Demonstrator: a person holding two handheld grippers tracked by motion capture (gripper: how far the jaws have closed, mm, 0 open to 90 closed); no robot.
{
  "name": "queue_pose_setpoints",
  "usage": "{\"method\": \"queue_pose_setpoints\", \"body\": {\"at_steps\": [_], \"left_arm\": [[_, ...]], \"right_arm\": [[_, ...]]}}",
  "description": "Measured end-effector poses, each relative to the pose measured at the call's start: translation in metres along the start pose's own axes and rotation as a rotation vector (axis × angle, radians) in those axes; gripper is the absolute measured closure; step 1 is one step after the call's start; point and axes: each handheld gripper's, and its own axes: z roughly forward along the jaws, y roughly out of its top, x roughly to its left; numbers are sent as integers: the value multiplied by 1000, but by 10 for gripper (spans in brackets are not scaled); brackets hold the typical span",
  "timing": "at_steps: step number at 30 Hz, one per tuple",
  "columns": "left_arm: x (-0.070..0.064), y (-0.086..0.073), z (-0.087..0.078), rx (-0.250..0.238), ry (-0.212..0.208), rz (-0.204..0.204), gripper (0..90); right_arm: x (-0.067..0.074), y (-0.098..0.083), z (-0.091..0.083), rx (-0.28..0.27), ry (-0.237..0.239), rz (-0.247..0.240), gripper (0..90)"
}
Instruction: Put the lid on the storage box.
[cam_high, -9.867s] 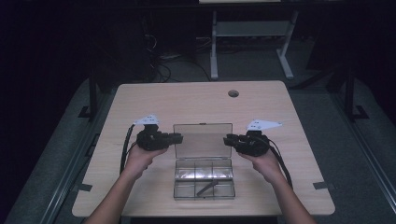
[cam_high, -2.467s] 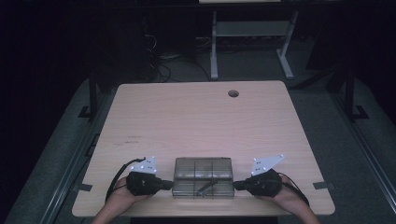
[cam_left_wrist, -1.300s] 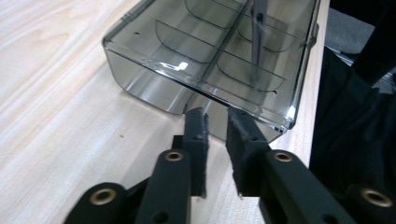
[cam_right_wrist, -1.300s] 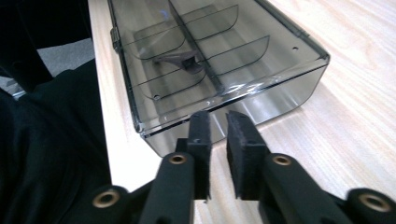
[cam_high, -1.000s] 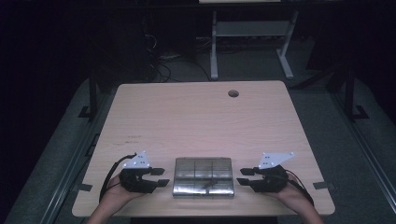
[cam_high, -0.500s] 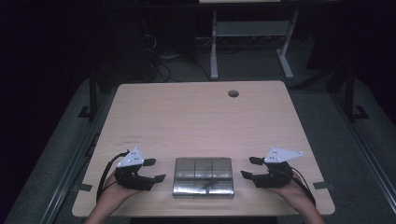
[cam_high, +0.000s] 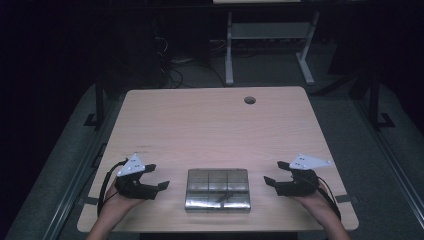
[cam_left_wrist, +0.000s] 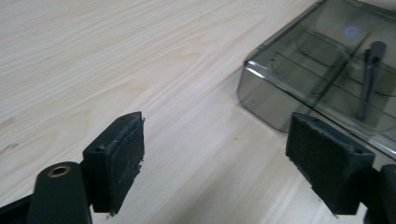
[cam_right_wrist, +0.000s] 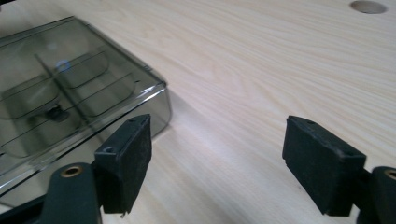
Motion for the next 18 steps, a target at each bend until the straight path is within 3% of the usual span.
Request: {"method": "queue_pose_setpoints", "body": {"at_steps": [12, 18], "left_arm": [[15, -9, -1, -15, 84, -48, 187], [21, -13, 1, -5, 108, -57, 186]], "right_arm": [[-20, -8, -3, -37, -120, 45, 188], [-25, -11, -4, -44, -146, 59, 187]]}}
